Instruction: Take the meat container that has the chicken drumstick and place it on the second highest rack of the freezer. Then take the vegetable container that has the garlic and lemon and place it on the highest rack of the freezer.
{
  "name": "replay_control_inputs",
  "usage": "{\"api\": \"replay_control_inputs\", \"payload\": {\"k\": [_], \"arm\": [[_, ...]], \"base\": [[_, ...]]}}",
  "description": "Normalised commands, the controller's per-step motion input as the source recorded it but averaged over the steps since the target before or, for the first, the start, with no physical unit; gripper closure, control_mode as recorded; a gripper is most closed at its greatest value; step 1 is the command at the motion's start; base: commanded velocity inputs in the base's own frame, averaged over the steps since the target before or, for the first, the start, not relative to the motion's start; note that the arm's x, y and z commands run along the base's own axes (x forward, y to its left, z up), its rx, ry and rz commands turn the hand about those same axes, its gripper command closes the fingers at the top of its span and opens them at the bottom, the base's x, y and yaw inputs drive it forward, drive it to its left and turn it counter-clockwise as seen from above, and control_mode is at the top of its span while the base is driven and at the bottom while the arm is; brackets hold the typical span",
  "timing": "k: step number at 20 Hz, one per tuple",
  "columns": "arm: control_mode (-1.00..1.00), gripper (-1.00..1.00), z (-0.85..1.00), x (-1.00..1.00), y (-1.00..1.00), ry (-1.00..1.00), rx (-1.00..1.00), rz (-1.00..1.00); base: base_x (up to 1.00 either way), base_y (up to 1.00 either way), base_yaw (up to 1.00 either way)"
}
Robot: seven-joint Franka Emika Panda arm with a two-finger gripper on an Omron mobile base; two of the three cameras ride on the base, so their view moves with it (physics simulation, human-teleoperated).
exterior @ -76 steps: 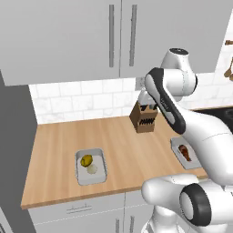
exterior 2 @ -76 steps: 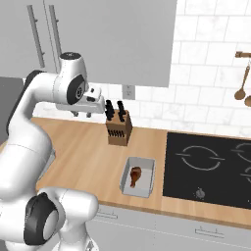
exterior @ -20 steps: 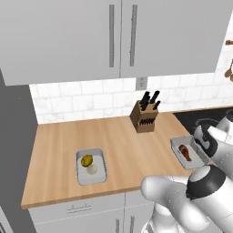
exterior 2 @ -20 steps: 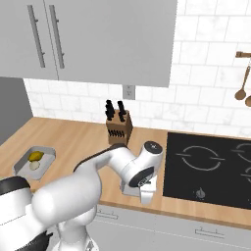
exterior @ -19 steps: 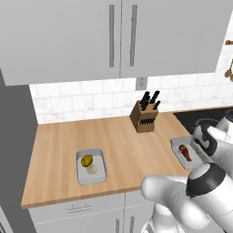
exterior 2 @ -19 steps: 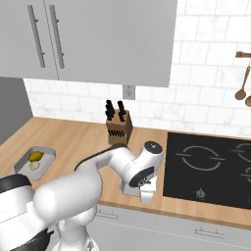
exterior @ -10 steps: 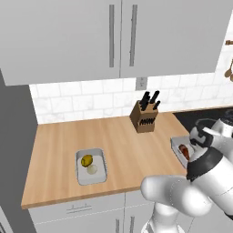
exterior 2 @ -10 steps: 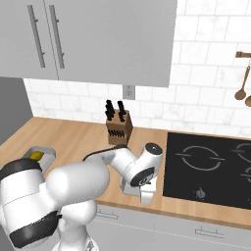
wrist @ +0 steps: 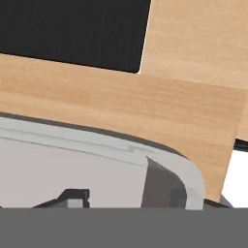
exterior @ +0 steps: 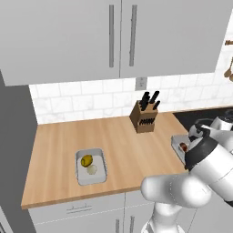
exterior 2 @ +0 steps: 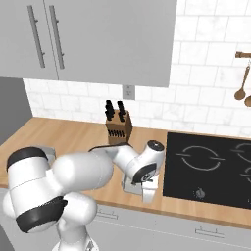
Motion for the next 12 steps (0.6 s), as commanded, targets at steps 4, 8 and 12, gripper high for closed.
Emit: {"api": "replay_control_inputs", "payload": {"k": [4, 8, 12], "arm": [[-1.0, 1.0, 0.0, -0.05, 0.28, -0.02, 0.0, 0.0], [-1.0, 1.0, 0.07, -0.22, 0.35, -0.05, 0.0, 0.0], [-1.0, 1.0, 0.64, -0.44, 0.29, -0.16, 0.0, 0.0]], "base": [[0.0, 0.0, 0.0], [0.0, 0.0, 0.0], [0.0, 0.0, 0.0]]}}
